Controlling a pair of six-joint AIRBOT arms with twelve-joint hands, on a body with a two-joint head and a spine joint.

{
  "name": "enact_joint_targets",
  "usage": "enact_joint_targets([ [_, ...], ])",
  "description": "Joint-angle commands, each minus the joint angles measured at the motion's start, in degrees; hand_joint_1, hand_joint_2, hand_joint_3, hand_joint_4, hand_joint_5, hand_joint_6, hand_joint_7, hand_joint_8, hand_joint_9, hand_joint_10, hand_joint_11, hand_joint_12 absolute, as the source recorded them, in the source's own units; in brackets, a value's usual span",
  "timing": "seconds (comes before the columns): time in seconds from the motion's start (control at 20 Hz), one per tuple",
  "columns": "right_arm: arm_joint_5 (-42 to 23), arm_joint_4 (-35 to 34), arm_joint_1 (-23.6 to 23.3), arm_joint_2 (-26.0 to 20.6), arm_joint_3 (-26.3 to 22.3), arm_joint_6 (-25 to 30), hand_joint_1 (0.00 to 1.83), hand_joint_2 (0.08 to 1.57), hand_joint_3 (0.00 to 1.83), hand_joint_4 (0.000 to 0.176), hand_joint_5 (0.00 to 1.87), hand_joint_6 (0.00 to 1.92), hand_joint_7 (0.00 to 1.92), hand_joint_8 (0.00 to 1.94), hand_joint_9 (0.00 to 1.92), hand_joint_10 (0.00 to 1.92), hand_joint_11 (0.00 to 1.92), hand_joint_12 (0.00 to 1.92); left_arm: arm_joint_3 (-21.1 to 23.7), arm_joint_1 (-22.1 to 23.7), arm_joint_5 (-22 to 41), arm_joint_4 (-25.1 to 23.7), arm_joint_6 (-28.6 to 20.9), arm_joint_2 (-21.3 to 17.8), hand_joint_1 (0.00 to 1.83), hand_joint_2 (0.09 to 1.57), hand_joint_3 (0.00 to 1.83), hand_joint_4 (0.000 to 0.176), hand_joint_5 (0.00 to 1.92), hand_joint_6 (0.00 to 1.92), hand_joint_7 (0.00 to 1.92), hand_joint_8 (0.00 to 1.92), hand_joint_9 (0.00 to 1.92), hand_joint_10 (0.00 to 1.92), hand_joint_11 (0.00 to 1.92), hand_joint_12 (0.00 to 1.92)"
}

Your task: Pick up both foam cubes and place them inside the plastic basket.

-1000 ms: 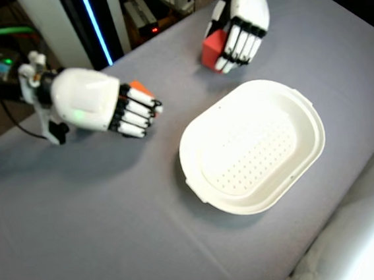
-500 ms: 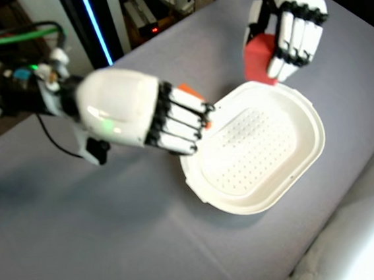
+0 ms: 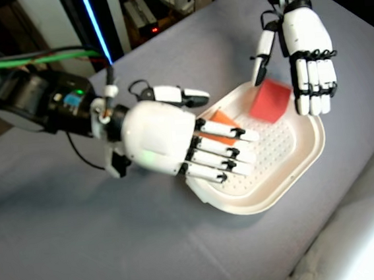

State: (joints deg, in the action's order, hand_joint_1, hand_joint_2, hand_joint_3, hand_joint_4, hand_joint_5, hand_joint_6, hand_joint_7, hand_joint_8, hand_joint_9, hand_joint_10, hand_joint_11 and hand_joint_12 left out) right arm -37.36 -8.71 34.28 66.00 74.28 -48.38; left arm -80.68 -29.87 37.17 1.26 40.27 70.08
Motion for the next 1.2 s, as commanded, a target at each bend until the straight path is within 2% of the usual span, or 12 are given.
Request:
enact_joint_targets([
  [0.0,-8.08,0.04,-0.82,-0.84,-0.66,0.29,0.06,1.10,0.00,0.103,0.00,0.00,0.00,0.00,0.00,0.00,0.00,1.53,0.40,0.01,8.27,0.87,0.39,-1.17,0.34,1.09,0.00,0.104,0.00,0.00,0.00,0.00,0.00,0.00,0.00,0.00],
  [0.15,-12.23,0.00,-0.80,-3.14,-3.87,0.28,0.09,1.07,0.00,0.118,0.00,0.00,0.00,0.00,0.00,0.00,0.00,0.96,3.00,-2.06,13.19,1.96,0.66,-3.60,0.34,1.06,0.00,0.125,0.00,0.00,0.00,0.00,0.00,0.00,0.00,0.00],
  [0.25,-16.73,0.05,0.77,-6.70,-7.24,0.19,0.11,1.12,0.00,0.108,0.00,0.00,0.00,0.00,0.00,0.00,0.00,0.07,5.64,-4.42,18.67,2.62,0.41,-5.90,0.35,1.09,0.00,0.120,0.00,0.00,0.00,0.00,0.00,0.00,0.00,0.00],
  [0.4,-24.47,0.02,5.09,-10.70,-11.74,0.06,0.12,1.16,0.01,0.112,0.00,0.00,0.00,0.00,0.00,0.00,0.00,0.00,9.59,-9.36,28.14,3.62,-1.00,-9.17,0.38,1.17,0.02,0.086,0.00,0.00,0.00,0.00,0.00,0.00,0.00,0.00],
  [0.6,-38.12,-0.97,13.74,-15.20,-18.08,0.02,0.15,1.19,0.02,0.104,0.00,0.00,0.00,0.00,0.00,0.00,0.00,0.00,14.56,-16.59,40.51,5.89,-1.91,-12.23,0.32,1.28,0.02,0.093,0.00,0.00,0.00,0.00,0.00,0.00,0.00,0.00],
  [0.65,-42.10,-1.79,16.70,-16.44,-19.68,0.02,0.19,1.21,0.02,0.120,0.00,0.00,0.00,0.00,0.00,0.00,0.00,0.00,15.74,-18.97,44.24,6.94,-2.46,-12.69,0.35,1.32,0.02,0.055,0.00,0.00,0.00,0.00,0.00,0.00,0.02,0.01],
  [0.7,-44.98,-2.53,18.99,-17.36,-20.84,0.02,0.24,1.24,0.02,0.131,0.00,0.00,0.00,0.00,0.00,0.00,0.00,0.00,16.65,-20.80,46.82,7.73,-2.62,-12.99,0.37,1.33,0.02,0.065,0.00,0.00,0.00,0.00,0.00,0.00,0.01,0.01],
  [0.85,-54.02,-4.89,24.97,-19.87,-23.75,0.01,0.29,1.27,0.01,0.065,0.00,0.00,0.00,0.00,0.00,0.00,0.00,0.00,18.92,-25.22,53.57,9.78,-2.81,-13.75,0.48,1.34,0.01,0.061,0.00,0.00,0.00,0.00,0.00,0.00,0.00,0.00],
  [0.95,-58.70,-5.68,27.82,-21.11,-24.96,0.01,0.25,1.24,0.00,0.070,0.00,0.00,0.00,0.00,0.00,0.00,0.00,0.00,19.94,-26.71,57.21,10.44,-2.85,-14.43,0.44,1.36,0.01,0.109,0.00,0.00,0.00,0.00,0.00,0.00,0.02,0.02],
  [1.0,-60.39,-5.75,28.63,-21.52,-25.29,0.01,0.21,1.25,0.00,0.042,0.00,0.00,0.00,0.00,0.00,0.00,0.00,0.00,20.35,-27.31,59.00,10.67,-2.84,-14.84,0.42,1.38,0.01,0.059,0.00,0.00,0.00,0.00,0.00,0.00,0.03,0.03],
  [1.05,-61.49,-5.69,28.86,-21.91,-25.60,0.01,0.31,1.24,0.00,0.034,0.00,0.00,0.00,0.00,0.00,0.00,0.00,0.00,20.84,-27.87,61.02,10.94,-2.84,-15.35,0.45,1.38,0.01,0.047,0.00,0.00,0.00,0.00,0.00,0.00,0.02,0.03],
  [1.15,-63.59,-4.71,28.87,-23.07,-26.02,0.36,0.36,1.22,0.00,0.059,0.00,0.00,0.00,0.00,0.00,0.00,0.01,0.01,21.75,-27.96,61.98,10.87,-2.85,-16.43,0.51,1.38,0.00,0.099,0.00,0.00,0.00,0.00,0.00,0.00,0.00,0.00],
])
